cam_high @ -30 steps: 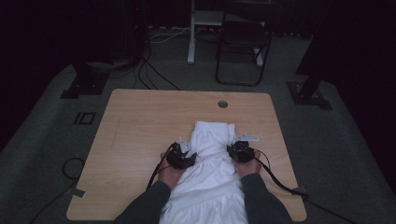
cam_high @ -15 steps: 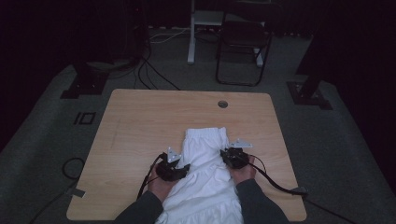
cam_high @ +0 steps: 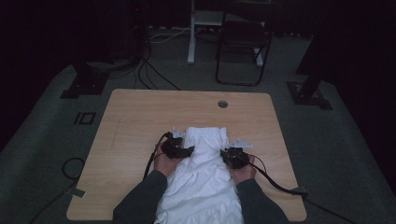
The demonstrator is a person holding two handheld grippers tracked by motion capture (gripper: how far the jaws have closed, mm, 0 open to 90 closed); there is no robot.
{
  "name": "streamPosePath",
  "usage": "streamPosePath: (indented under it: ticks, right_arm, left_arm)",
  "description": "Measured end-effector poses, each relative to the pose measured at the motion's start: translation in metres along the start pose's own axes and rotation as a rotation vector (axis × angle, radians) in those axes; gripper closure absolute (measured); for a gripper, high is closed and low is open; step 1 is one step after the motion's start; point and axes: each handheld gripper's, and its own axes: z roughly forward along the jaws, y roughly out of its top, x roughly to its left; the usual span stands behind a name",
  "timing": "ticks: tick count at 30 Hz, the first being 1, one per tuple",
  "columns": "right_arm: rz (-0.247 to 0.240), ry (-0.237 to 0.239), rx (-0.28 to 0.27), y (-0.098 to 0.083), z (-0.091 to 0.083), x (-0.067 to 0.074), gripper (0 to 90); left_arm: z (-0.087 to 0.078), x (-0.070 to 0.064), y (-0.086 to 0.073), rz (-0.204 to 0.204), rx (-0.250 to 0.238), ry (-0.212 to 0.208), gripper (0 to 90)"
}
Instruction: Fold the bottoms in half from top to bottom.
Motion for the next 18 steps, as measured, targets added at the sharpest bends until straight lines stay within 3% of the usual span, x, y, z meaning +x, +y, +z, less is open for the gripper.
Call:
streamPosePath:
  ticks: [4,5,6,7,10,12,13,15,18]
  right_arm:
    - [0.012,0.02,0.009,0.001,0.0,-0.002,73.1]
    - [0.02,0.032,0.015,0.002,0.0,-0.003,67.7]
    - [0.048,0.039,0.022,0.005,-0.002,-0.006,47.2]
    - [0.057,0.019,0.014,0.006,-0.004,-0.007,39.8]
    - [0.095,-0.002,-0.046,0.016,-0.012,-0.017,26.8]
    - [0.116,0.009,-0.057,0.025,-0.013,-0.024,21.8]
    - [0.109,0.021,-0.04,0.029,-0.009,-0.026,19.8]
    - [0.093,0.016,0.045,0.036,0.005,-0.028,19.1]
    - [0.107,0.044,0.095,0.037,0.02,-0.025,19.1]
  left_arm:
    - [0.004,-0.002,-0.002,0.034,0.005,0.013,33.4]
    - [0.004,-0.002,-0.002,0.031,0.004,0.011,33.4]
    - [0.004,-0.002,-0.002,0.034,0.002,0.012,33.6]
    - [0.004,-0.002,-0.003,0.036,-0.003,0.012,33.6]
    - [0.004,-0.002,-0.005,0.044,-0.018,0.017,33.7]
    - [0.004,-0.003,-0.006,0.048,-0.023,0.02,33.7]
    - [0.004,-0.003,-0.006,0.046,-0.024,0.019,33.7]
    - [0.004,-0.003,-0.006,0.049,-0.023,0.02,33.7]
    - [0.004,-0.004,-0.007,0.066,-0.022,0.031,33.7]
